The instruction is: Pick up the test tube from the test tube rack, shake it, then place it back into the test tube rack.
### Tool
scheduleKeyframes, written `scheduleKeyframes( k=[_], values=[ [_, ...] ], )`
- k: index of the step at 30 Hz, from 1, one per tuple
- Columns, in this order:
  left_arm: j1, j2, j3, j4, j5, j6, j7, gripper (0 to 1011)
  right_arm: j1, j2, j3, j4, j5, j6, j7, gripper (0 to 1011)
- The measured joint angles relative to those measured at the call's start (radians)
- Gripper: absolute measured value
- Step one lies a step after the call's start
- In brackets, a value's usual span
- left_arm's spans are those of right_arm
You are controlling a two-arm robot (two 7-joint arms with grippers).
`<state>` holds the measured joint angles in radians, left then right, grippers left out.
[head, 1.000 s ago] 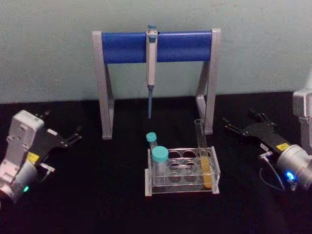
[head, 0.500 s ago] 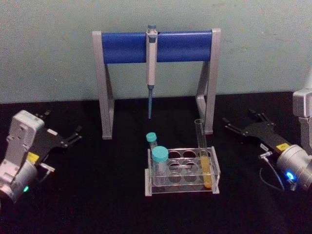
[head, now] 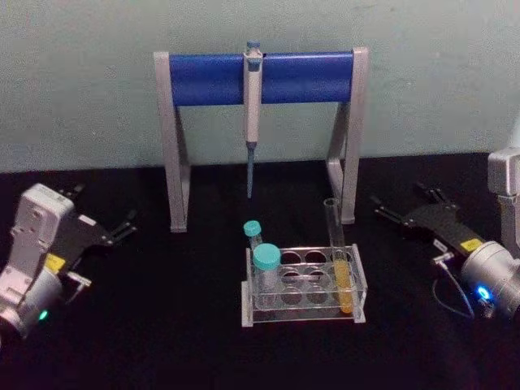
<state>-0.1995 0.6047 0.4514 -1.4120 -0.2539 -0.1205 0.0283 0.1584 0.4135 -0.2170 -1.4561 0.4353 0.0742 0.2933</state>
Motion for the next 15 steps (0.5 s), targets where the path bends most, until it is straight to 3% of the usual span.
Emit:
scheduleKeyframes(
  k=[15],
  values=[
    [0.0, 0.0, 0.0, 0.0, 0.0, 0.0, 0.0, 1001, 0.0, 0.0, 0.0, 0.0, 0.0, 0.0, 0.0, 1000]
  ],
)
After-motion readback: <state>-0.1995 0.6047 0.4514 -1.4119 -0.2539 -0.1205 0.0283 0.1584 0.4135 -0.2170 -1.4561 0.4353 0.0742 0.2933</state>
